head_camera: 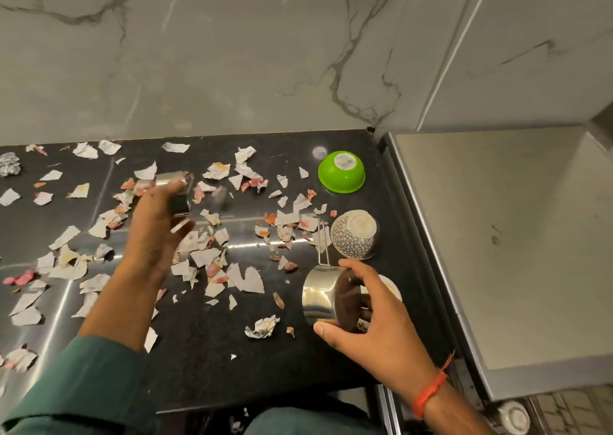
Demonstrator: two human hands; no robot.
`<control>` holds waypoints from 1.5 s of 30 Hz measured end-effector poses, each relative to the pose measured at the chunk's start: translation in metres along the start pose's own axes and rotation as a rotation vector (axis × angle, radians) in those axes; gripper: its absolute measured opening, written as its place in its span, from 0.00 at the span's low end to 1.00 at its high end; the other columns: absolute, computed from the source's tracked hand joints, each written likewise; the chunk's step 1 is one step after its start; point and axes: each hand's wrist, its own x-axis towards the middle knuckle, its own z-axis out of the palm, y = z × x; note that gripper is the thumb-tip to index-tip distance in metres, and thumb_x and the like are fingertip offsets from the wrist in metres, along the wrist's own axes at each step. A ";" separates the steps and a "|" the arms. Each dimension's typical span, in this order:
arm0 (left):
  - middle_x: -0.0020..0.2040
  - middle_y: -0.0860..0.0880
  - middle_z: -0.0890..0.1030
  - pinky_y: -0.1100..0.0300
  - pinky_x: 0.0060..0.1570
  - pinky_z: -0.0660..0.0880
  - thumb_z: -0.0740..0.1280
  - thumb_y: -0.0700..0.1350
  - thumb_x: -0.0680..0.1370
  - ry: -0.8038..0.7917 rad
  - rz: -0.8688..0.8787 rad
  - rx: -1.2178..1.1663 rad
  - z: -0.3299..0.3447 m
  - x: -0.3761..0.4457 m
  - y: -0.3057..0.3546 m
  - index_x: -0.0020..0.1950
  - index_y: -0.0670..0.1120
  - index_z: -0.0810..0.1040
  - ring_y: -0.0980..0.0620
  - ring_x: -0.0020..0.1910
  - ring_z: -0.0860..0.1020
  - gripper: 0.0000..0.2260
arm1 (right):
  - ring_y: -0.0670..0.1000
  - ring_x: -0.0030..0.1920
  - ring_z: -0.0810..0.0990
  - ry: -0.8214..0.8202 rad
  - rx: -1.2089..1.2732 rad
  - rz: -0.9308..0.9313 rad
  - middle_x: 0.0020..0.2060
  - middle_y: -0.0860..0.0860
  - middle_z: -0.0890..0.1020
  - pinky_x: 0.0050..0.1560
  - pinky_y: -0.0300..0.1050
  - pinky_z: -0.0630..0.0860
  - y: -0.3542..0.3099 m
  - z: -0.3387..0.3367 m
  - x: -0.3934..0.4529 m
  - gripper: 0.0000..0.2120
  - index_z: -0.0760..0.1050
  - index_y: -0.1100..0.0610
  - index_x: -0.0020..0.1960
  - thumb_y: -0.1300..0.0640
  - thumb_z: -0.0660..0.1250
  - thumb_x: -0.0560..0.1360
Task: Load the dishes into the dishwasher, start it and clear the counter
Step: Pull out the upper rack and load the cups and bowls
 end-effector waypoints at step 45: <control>0.53 0.47 0.86 0.60 0.46 0.80 0.71 0.61 0.71 -1.150 0.211 0.578 0.287 -0.346 -0.109 0.64 0.50 0.79 0.51 0.51 0.85 0.26 | 0.42 0.59 0.78 0.911 0.385 0.422 0.60 0.34 0.74 0.57 0.39 0.79 0.182 -0.117 -0.319 0.38 0.67 0.33 0.67 0.52 0.82 0.65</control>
